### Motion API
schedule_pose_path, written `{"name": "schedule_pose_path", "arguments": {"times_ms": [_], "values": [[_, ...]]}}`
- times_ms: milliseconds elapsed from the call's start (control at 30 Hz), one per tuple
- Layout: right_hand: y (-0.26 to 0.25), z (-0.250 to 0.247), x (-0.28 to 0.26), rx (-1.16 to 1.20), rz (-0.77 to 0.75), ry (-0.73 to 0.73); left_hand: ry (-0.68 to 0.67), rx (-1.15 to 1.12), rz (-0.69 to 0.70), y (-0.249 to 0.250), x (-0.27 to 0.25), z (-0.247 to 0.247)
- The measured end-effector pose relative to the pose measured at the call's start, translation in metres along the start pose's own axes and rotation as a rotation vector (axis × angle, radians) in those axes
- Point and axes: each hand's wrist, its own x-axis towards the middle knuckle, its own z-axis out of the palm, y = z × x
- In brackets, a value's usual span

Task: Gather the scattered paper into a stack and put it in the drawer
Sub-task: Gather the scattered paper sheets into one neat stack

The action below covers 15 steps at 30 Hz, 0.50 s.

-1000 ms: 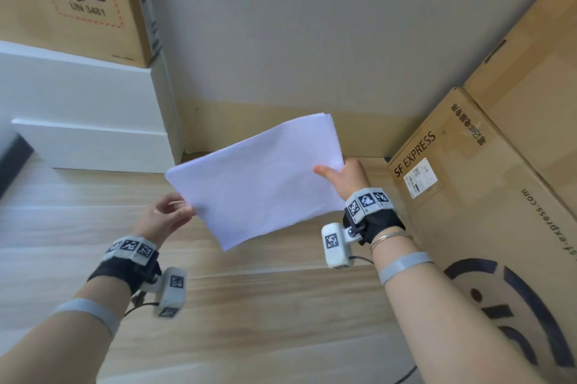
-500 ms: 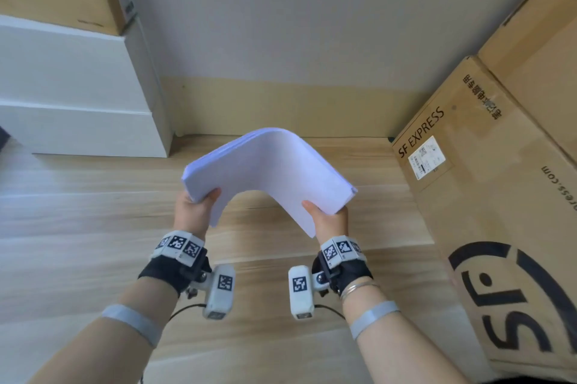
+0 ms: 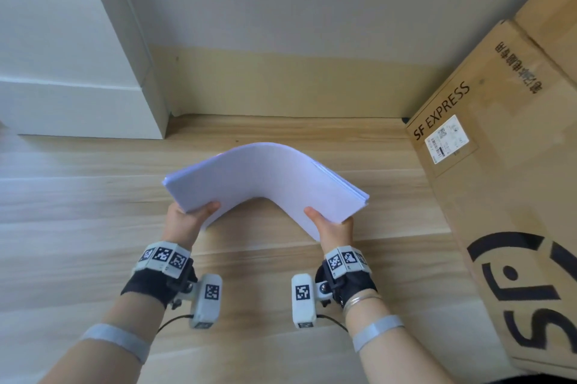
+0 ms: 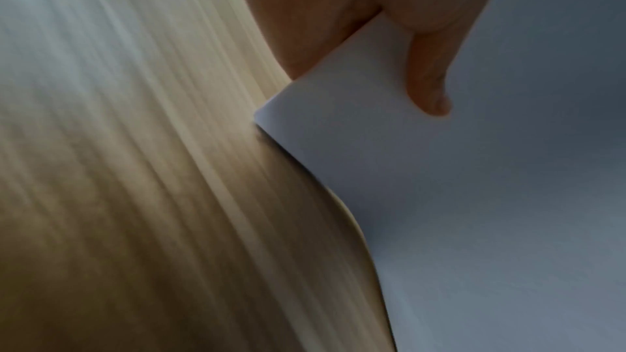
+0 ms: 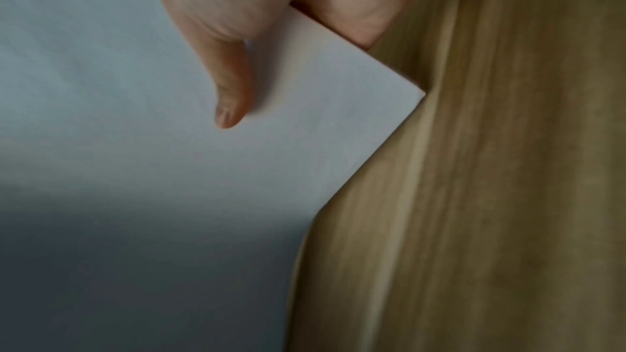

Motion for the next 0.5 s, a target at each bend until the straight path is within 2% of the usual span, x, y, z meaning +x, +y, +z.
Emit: {"name": "schedule_pose_path", "arguments": {"times_ms": [100,367,500], "values": [[0.005,0.002,0.000,-0.045,0.021,-0.036,-0.023,0.014,-0.010,-0.003,0.000,-0.001],[0.006,0.009,0.003,-0.044,0.036,0.028,0.036,0.050,-0.013,-0.013,0.006,0.002],[-0.014,0.006,0.010,-0.100,0.044,0.095,0.084,0.100,-0.004,-0.017,0.017,0.001]]}}
